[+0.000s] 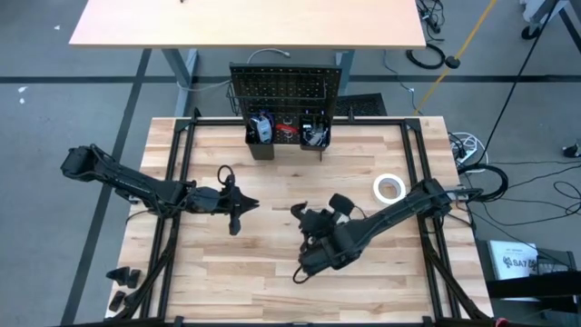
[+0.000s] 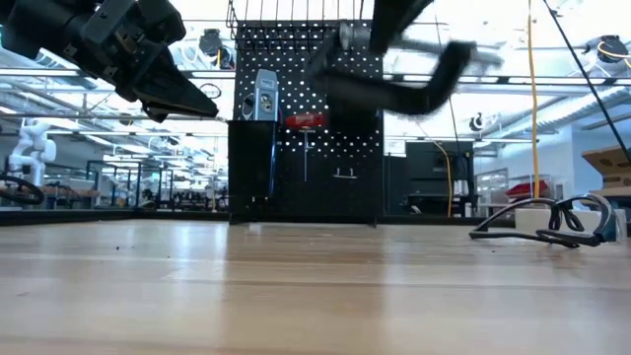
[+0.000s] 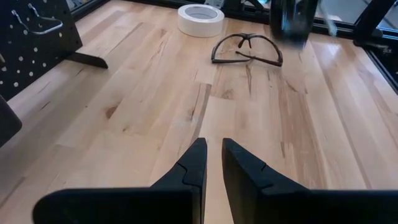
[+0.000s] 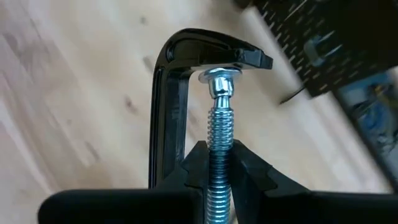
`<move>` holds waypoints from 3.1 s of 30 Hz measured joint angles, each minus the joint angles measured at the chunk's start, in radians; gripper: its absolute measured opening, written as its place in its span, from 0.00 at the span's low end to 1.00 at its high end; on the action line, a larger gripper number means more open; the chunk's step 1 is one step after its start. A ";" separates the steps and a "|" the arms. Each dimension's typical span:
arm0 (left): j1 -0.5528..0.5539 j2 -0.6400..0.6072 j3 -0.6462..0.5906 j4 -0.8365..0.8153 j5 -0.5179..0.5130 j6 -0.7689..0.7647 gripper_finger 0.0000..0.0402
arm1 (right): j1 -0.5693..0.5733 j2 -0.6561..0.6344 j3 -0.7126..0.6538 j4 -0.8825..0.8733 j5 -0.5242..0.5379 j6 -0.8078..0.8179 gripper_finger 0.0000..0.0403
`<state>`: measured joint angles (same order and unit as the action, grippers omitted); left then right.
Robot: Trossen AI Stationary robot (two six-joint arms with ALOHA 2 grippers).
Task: Hang tools onto peg board
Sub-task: Put the black clamp into the wire basket on the peg board
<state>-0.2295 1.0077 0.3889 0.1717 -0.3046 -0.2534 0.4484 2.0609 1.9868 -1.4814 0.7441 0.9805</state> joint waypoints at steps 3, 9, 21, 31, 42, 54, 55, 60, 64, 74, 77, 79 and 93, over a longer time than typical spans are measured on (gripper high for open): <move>0.000 0.000 0.000 -0.001 0.000 0.002 0.10 | -0.008 0.000 0.104 -0.085 0.038 -0.059 0.08; 0.000 0.000 0.000 -0.003 0.000 0.002 0.10 | -0.051 -0.034 0.277 -0.087 0.088 -0.302 0.08; 0.000 0.000 0.000 -0.032 -0.006 0.008 0.10 | -0.203 -0.263 0.356 0.202 0.235 -0.917 0.08; 0.028 0.000 0.000 0.042 -0.017 0.122 0.11 | -0.412 -0.337 0.355 0.791 0.160 -1.663 0.08; 0.104 0.000 0.000 0.048 0.042 0.129 0.11 | -0.604 -0.286 0.362 0.963 0.013 -1.958 0.08; 0.106 0.000 0.000 0.053 0.042 0.130 0.11 | -0.622 -0.231 0.368 0.923 0.009 -2.006 0.08; 0.106 0.000 0.000 0.053 0.042 0.130 0.11 | -0.621 -0.228 0.368 0.909 0.009 -1.993 0.08; 0.106 0.000 0.000 0.049 0.042 0.130 0.11 | -0.622 -0.210 0.369 0.848 0.017 -1.945 0.08; 0.106 0.000 0.000 0.043 0.042 0.130 0.11 | -0.622 -0.205 0.368 0.847 0.016 -1.927 0.08; 0.106 0.000 0.000 0.035 0.042 0.130 0.11 | -0.624 -0.174 0.370 0.799 0.016 -1.901 0.08; 0.106 0.000 0.000 0.036 0.043 0.130 0.11 | -0.630 -0.167 0.370 0.782 0.020 -1.895 0.08; 0.106 0.000 0.000 0.034 0.043 0.130 0.11 | -0.632 -0.161 0.370 0.775 0.020 -1.890 0.08; 0.106 0.000 0.000 0.028 0.043 0.130 0.11 | -0.649 -0.160 0.370 0.738 0.006 -1.837 0.08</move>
<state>-0.1238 1.0073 0.3893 0.2001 -0.2612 -0.1234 -0.2008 1.9011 2.3566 -0.7433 0.7496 -0.8565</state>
